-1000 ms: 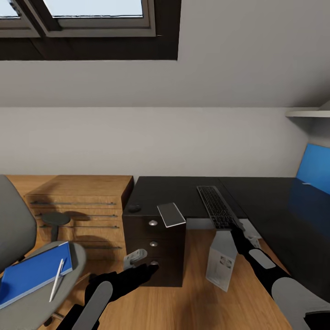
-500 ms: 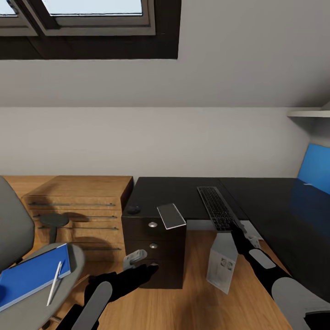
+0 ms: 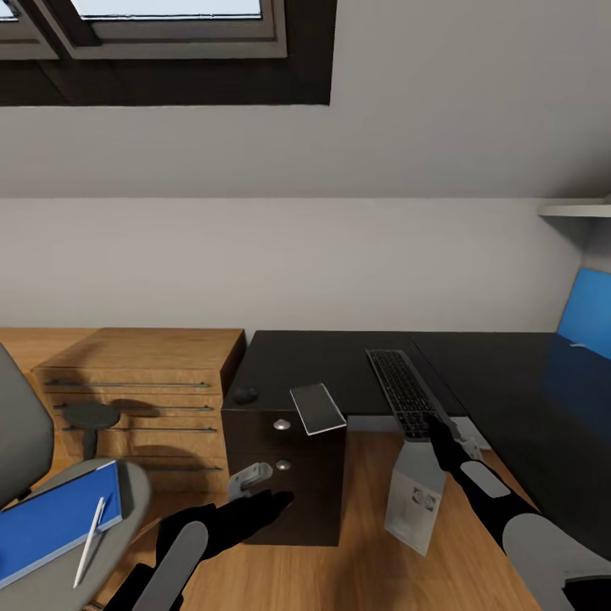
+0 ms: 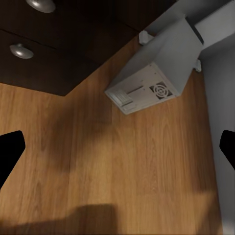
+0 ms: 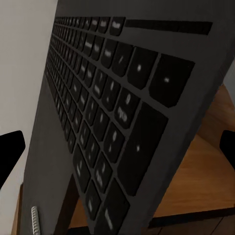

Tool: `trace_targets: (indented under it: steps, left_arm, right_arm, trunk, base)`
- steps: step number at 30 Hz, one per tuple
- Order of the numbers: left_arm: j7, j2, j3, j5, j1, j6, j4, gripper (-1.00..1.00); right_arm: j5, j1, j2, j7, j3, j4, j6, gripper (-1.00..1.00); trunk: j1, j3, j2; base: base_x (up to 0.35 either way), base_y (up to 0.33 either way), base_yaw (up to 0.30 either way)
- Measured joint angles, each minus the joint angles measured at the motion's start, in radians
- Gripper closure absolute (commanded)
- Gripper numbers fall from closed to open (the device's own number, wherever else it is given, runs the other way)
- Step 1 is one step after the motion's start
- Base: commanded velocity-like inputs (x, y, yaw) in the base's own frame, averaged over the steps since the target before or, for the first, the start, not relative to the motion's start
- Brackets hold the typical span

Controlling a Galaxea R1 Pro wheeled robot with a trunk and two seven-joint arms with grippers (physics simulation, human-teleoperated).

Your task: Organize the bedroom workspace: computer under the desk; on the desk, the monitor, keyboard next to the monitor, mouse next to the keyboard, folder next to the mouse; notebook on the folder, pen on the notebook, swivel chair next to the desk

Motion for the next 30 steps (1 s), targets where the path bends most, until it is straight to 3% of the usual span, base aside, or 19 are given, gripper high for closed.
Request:
trace_targets:
  steps: [5, 6, 21, 30]
  left_arm:
    - [0.000, 0.000, 0.000, 0.001, 0.000, 0.001, 0.001, -1.00]
    - [0.000, 0.000, 0.000, 0.001, 0.000, 0.001, 0.001, -1.00]
    - [0.000, 0.000, -0.002, 0.002, 0.000, 0.001, 0.004, -1.00]
    - [0.001, 0.000, -0.002, -0.003, 0.000, 0.000, 0.004, -1.00]
  right_arm:
    - [0.000, 0.000, 0.000, 0.000, 0.000, 0.000, -0.001, -1.00]
    - [0.000, -0.001, 0.000, 0.000, 0.000, 0.000, -0.001, 1.00]
    - [0.002, 0.000, 0.002, 0.000, 0.003, -0.001, -0.003, 1.00]
    - [0.004, 0.000, 0.002, 0.005, 0.004, -0.005, -0.007, 1.00]
  trunk:
    - [0.000, 0.000, 0.000]
    - [0.000, 0.000, 0.000]
    - [0.000, 0.000, 0.000]
    - [-0.034, 0.028, 0.063]
  base:
    - [0.052, 0.000, 0.000]
    - [0.007, 0.000, 0.000]
    - [0.001, 0.000, 0.000]
    - [0.000, 0.000, 0.000]
